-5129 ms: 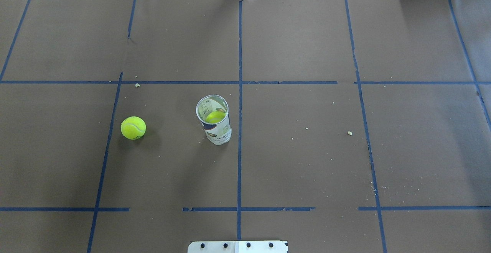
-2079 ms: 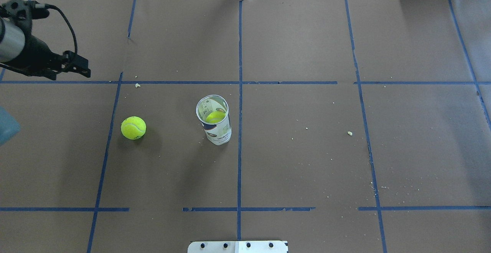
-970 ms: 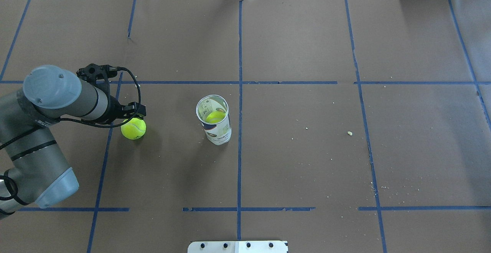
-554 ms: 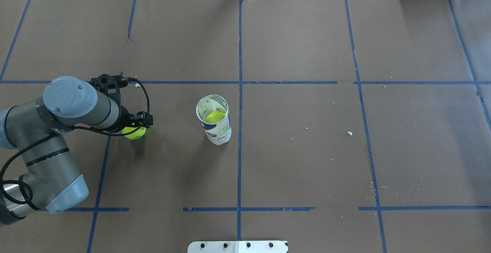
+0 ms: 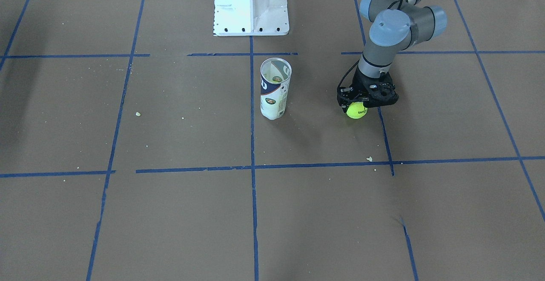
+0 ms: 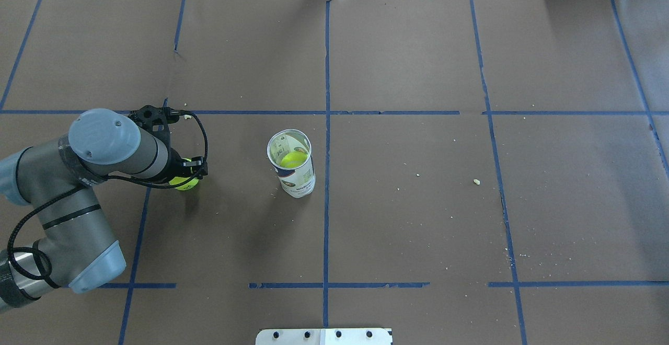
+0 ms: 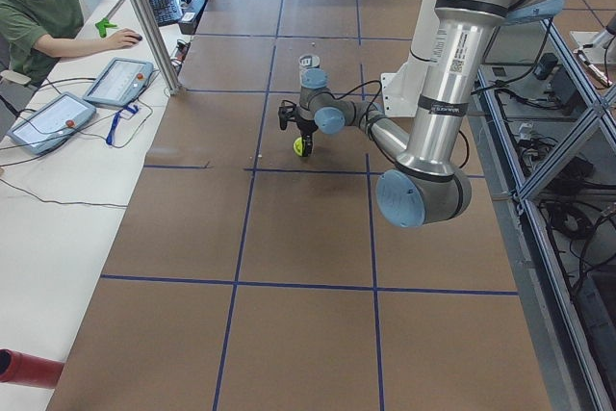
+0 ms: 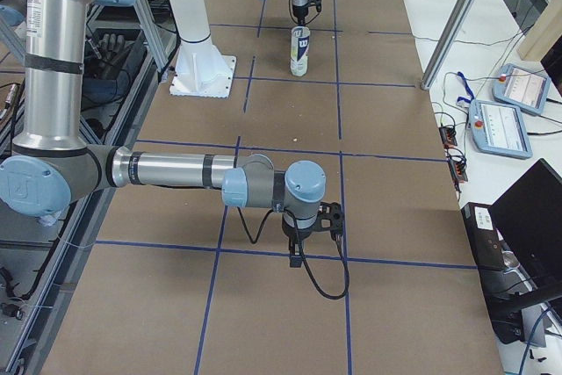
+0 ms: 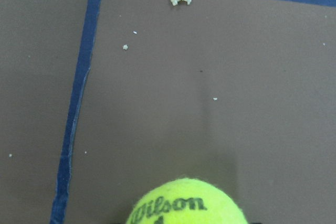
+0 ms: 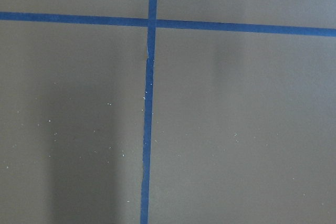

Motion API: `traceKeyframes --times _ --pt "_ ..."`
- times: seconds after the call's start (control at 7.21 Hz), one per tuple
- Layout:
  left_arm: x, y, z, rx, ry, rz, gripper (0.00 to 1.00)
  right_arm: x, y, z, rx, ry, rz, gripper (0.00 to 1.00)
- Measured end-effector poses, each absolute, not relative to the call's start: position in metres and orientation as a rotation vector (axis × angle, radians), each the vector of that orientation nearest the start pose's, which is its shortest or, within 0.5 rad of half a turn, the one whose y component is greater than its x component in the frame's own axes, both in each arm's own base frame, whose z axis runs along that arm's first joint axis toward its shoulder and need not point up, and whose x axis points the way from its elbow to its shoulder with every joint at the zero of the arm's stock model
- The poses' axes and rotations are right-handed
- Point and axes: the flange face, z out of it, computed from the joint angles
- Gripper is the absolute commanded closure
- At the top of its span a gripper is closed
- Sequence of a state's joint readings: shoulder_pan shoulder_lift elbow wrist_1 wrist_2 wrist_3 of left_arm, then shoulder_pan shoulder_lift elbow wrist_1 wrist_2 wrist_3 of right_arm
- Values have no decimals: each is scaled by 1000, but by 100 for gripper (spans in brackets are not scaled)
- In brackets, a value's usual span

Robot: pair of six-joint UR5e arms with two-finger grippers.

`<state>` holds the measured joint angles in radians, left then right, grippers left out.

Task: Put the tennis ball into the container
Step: 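Close the left gripper around the tennis ball, then lift the ball and carry it over the clear cup with the left gripper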

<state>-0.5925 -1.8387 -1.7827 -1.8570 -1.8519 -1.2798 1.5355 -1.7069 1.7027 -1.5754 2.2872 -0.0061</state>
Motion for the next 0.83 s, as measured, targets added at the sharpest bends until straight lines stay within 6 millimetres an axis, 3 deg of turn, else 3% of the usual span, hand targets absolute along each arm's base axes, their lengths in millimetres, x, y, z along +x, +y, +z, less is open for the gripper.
traceKeyframes --times 0.28,0.42,0.83 --pt "418 -416 359 107 845 -180 98 53 -436 661 -19 -716 -36 0" --pt "401 -410 333 116 856 -184 97 53 -435 661 -19 -716 -36 0" --pt "338 -396 231 124 866 -224 92 53 -435 661 -19 -716 -36 0"
